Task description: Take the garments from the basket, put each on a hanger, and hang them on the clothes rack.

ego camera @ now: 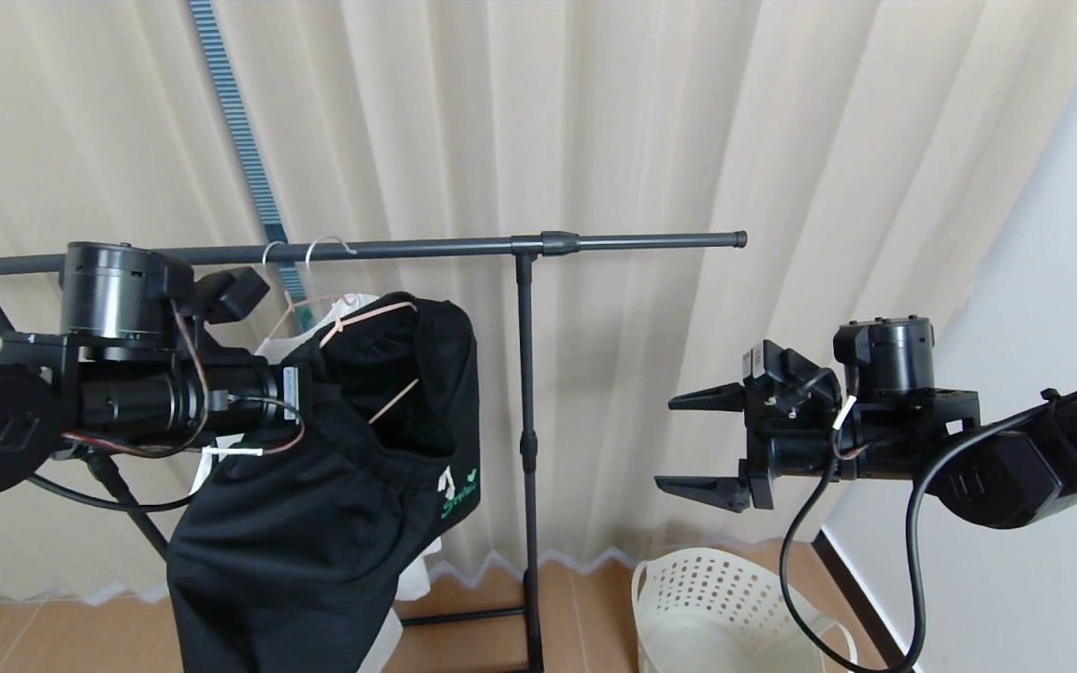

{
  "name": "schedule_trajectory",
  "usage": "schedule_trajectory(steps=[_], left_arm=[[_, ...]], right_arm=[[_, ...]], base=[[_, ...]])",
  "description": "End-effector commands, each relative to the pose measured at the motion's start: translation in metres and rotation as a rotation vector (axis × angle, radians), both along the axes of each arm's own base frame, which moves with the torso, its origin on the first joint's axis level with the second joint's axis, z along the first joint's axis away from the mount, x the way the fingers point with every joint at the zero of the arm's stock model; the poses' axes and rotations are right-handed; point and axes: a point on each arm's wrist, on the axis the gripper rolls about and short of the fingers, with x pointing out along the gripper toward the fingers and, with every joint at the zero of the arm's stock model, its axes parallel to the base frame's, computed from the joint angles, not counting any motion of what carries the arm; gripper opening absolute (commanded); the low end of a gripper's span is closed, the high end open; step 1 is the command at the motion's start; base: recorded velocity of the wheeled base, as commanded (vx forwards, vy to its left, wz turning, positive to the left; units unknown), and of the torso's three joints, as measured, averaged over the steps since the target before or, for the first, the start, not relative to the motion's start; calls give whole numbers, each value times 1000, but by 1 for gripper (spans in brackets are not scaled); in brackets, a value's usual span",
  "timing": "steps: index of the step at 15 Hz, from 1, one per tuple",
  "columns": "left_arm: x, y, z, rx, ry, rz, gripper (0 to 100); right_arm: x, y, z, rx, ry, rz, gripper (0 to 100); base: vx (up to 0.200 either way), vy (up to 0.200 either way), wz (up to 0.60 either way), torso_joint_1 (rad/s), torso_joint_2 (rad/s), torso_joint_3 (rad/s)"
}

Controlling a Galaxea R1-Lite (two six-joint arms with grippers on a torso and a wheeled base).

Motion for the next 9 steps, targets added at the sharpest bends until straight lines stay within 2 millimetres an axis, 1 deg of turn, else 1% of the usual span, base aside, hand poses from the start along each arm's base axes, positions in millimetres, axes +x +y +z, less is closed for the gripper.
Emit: schedule_trajectory(steps=[1, 3, 5, 9], left_arm=[[29, -11, -15, 0, 40, 28, 0], [47, -16, -13, -39, 32, 60, 0], [60, -18, -14, -66, 29, 76, 0], [76, -21, -13, -105, 22, 97, 0]], right_arm=[[0, 0, -1, -1, 3, 1, 100], [1, 0, -2, -1, 4, 1, 100], [1, 0, -2, -6, 4, -7, 100], [2, 0, -3, -8, 4, -10, 100]], base=[[0, 0, 0, 0, 0, 0], [0, 0, 0, 0, 0, 0], [0, 0, 0, 0, 0, 0], [0, 0, 0, 0, 0, 0]])
